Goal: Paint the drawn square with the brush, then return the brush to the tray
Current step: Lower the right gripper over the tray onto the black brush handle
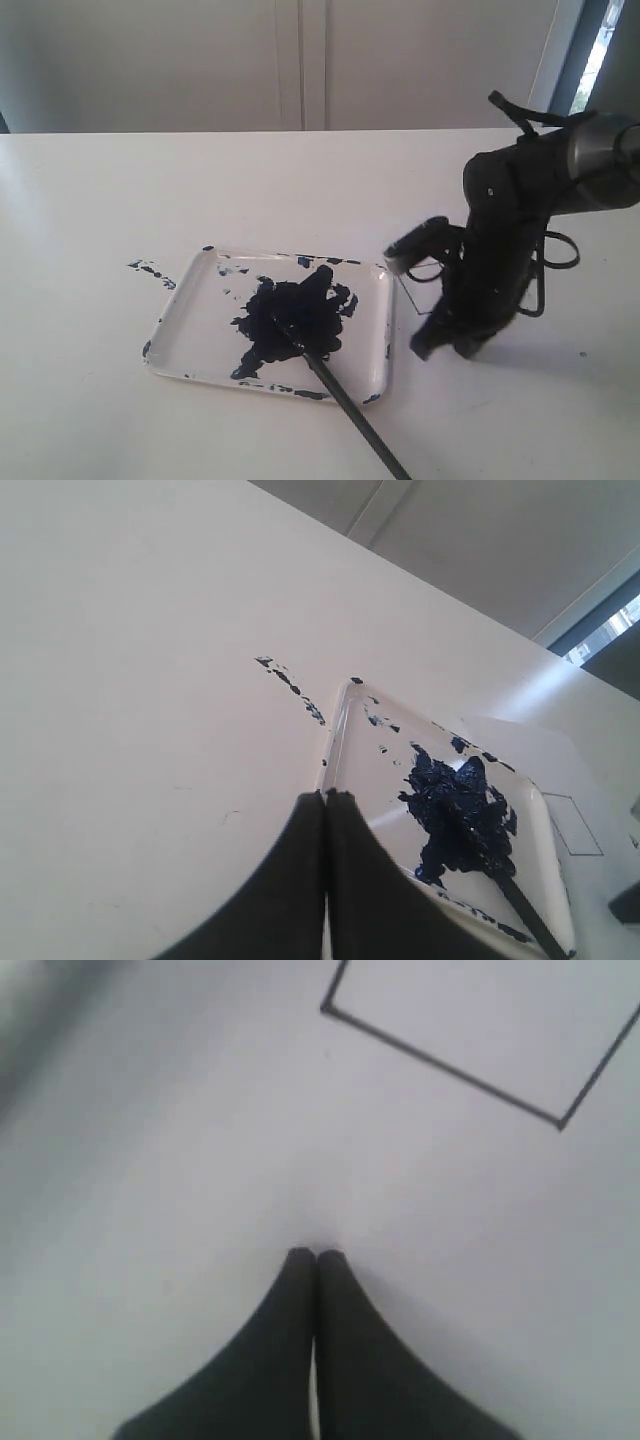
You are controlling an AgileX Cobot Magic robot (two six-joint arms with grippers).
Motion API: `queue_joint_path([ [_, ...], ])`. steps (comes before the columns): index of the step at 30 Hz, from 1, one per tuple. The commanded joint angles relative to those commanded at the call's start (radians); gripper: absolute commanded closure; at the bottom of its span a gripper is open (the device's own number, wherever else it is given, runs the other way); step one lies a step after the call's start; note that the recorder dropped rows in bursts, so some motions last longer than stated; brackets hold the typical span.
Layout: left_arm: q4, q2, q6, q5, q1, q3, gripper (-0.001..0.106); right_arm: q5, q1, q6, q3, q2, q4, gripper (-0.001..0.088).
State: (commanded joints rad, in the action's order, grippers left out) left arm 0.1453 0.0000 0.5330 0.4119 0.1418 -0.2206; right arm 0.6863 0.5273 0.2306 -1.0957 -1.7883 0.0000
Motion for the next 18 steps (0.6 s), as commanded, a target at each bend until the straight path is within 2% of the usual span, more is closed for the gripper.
queue_joint_path([
  [4, 0.000, 0.000, 0.000, 0.000, 0.000, 0.000, 0.105, 0.006, 0.000, -0.053, 0.000, 0.076, -0.068, 0.0868],
  [10, 0.000, 0.000, 0.000, 0.000, 0.000, 0.000, 0.105, -0.139, 0.005, -0.157, 0.000, 0.092, -0.079, 0.0868],
  [14, 0.000, 0.000, 0.000, 0.000, 0.000, 0.000, 0.105, -0.242, 0.032, -0.240, 0.000, 0.124, -0.072, 0.0868],
  [18, 0.000, 0.000, 0.000, 0.000, 0.000, 0.000, 0.105, -0.292, 0.079, -0.237, 0.000, 0.154, -0.048, 0.0864],
])
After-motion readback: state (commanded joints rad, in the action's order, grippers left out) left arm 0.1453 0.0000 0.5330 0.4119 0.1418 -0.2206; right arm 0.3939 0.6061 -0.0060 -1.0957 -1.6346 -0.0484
